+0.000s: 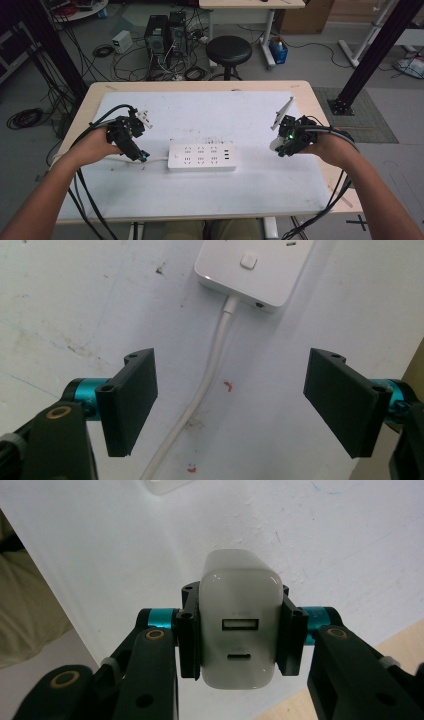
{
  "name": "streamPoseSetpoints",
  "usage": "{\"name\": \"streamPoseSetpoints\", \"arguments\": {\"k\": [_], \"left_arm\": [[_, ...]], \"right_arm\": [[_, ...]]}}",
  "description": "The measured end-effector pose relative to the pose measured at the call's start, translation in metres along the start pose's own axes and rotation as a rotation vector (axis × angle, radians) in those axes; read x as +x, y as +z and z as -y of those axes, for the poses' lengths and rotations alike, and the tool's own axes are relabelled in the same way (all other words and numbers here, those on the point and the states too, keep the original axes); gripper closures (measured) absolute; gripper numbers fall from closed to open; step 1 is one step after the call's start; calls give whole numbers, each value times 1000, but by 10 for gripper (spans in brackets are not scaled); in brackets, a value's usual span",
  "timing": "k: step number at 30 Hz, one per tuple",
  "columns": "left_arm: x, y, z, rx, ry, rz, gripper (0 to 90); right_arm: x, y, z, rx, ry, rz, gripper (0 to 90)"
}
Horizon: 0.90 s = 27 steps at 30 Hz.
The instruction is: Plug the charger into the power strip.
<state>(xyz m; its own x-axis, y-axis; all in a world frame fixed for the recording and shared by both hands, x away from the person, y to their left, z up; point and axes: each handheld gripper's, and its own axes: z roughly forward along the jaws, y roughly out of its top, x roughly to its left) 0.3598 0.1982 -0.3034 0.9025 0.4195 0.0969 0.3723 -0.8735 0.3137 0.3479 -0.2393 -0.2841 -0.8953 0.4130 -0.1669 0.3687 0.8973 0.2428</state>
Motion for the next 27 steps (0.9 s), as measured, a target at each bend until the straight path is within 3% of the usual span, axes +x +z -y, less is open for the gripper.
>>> {"name": "streamPoseSetpoints", "arguments": {"k": [5, 7, 9, 12, 13, 14, 20, 25, 26, 27], "left_arm": [[1, 2, 1, -6, 22, 4, 216], [0, 4, 2, -5, 20, 9, 216], [1, 6, 4, -8, 18, 12, 216], [2, 7, 5, -8, 10, 11, 216], [3, 9, 6, -13, 7, 10, 216], [3, 10, 6, -14, 4, 12, 216], [6, 11, 5, -20, 2, 3, 216], [7, 15, 5, -38, -13, -5, 216], [6, 16, 5, -38, -16, -7, 216], [6, 18, 5, -35, -13, -4, 216]], "right_arm": [[0, 0, -8, -15, 10, 6, 618], [0, 0, -20, -32, -21, 10, 618], [1, 0, -25, -31, -23, 12, 618], [0, 1, -36, -32, -57, 17, 619], [1, 5, -56, -40, -109, 1, 619], [1, 5, -56, -40, -109, 1, 619], [6, 18, -95, -53, -190, -31, 618], [11, 39, -124, -36, -257, -63, 618], [13, 44, -129, -20, -254, -69, 619], [17, 56, -140, 2, -284, -81, 619]]}}
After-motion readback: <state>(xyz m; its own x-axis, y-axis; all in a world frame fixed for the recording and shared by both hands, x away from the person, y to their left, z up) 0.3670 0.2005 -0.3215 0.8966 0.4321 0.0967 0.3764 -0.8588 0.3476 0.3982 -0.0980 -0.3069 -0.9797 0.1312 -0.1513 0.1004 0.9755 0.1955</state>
